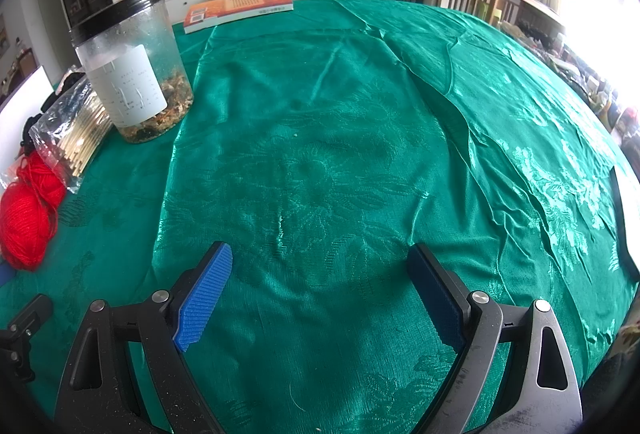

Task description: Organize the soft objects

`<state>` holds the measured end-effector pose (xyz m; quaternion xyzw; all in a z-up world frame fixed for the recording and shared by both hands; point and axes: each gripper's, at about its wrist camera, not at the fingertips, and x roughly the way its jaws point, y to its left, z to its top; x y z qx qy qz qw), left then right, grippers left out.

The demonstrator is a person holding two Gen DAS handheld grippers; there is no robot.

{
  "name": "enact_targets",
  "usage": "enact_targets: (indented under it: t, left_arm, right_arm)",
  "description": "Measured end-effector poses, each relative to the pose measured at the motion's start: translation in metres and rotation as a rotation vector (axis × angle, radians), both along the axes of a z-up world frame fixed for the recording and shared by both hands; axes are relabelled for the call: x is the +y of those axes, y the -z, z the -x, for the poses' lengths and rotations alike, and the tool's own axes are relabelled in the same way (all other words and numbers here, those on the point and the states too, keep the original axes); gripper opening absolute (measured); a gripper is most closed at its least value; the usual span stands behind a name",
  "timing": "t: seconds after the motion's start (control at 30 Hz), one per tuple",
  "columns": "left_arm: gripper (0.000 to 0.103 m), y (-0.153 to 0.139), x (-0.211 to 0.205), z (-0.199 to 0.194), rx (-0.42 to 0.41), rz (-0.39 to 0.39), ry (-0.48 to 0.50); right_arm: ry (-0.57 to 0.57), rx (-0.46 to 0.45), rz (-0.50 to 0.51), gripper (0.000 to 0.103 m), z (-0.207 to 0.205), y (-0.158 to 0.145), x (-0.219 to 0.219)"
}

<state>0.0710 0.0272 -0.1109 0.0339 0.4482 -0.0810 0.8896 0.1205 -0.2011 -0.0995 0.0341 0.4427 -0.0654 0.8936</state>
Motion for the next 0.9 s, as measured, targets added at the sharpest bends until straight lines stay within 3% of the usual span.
enact_targets:
  t: [0.9]
  left_arm:
    - [0.103, 0.0001, -0.0002, -0.0004, -0.001, 0.0, 0.0]
  right_arm:
    - [0.0, 0.001, 0.0, 0.091, 0.0, 0.0, 0.0]
